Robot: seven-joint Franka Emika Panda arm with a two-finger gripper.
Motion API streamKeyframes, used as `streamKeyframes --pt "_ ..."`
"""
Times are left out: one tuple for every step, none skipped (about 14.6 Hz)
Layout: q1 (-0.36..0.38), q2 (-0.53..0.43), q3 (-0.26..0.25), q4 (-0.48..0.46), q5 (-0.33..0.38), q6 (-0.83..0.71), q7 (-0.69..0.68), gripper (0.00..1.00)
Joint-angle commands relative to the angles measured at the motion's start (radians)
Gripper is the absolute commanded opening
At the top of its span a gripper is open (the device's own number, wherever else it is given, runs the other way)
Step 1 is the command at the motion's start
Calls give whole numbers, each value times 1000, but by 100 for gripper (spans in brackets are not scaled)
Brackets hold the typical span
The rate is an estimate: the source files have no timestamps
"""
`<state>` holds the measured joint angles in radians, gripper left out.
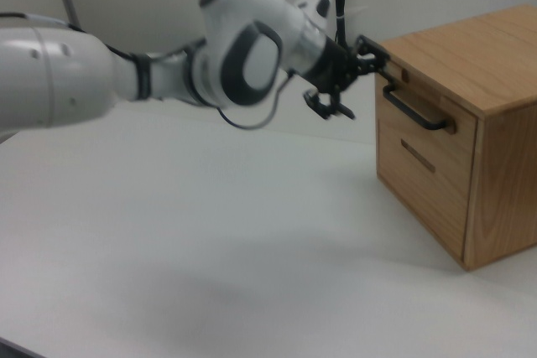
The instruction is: Open the drawer by sliding it
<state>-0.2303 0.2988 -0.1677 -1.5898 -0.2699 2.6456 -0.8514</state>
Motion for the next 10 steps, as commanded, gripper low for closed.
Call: streamKeyframes --pt "-26 114 -1 42 -71 194 -23 97" --pt "-26 126 -1 50 -71 197 -21 93" --pt "-26 129 -1 51 -72 200 -21 85" --pt "-26 131 -3 53 -80 201 -23 68" --pt "-26 132 -3 53 -106 201 -24 51" --pt "-26 135 -1 54 -136 201 -23 35" --pt "-27 135 -3 53 -162 201 -23 28" --pt "-27 134 -6 54 -199 201 -23 24" --pt "-27 134 -9 54 -228 201 -23 23" --pt "-27 134 -19 54 -270 203 -24 19"
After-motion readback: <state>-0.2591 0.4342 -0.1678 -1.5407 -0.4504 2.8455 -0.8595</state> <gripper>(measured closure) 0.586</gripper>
